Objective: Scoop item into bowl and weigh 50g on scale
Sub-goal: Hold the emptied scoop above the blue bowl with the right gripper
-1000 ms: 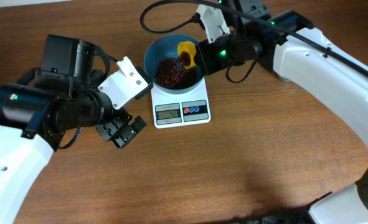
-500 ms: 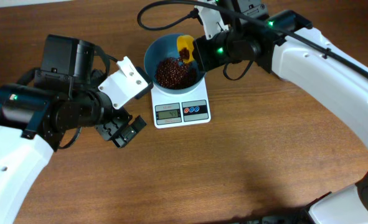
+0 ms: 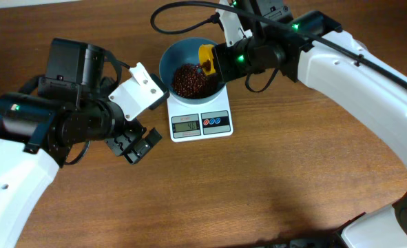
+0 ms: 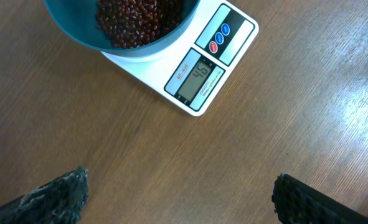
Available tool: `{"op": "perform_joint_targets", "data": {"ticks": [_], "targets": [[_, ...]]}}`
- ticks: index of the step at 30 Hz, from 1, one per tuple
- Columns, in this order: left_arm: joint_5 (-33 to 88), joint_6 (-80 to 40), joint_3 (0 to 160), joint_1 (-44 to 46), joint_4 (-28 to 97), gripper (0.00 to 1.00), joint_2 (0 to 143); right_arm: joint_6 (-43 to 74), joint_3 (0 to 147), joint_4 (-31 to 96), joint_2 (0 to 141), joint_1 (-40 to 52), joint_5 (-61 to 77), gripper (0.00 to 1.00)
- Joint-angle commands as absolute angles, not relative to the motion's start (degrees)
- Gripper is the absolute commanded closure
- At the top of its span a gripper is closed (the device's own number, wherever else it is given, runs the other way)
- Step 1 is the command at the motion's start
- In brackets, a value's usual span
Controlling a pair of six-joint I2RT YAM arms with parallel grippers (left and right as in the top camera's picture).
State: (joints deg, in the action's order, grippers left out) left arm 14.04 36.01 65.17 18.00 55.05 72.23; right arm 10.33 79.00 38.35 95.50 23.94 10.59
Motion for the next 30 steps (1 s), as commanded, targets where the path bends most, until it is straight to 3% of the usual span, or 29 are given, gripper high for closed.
{"op": "perform_joint_targets", "data": {"ticks": [1,16,22,28,30], "targets": [[13.9,36.7,66.0,18.2,55.0,0.01,72.0,11.3,81.7,37.5,95.0,24.4,11.3,0.96],[13.9,36.7,66.0,18.2,55.0,0.01,72.0,11.0,83.5,43.2,96.9,24.9,5.5,0.96],[13.9,36.7,66.0,18.2,55.0,0.01,72.0,11.0,85.0,38.8,96.7,25.9,9.4,0.96],[13.9,36.7,66.0,18.2,55.0,0.01,72.0,11.0,85.3,46.3,96.9,26.2,1.8,0.96],[13.9,36.7,66.0,18.2,55.0,0.01,72.0,11.0,86.2,42.6,96.8,27.0,2.7,0.96]]}}
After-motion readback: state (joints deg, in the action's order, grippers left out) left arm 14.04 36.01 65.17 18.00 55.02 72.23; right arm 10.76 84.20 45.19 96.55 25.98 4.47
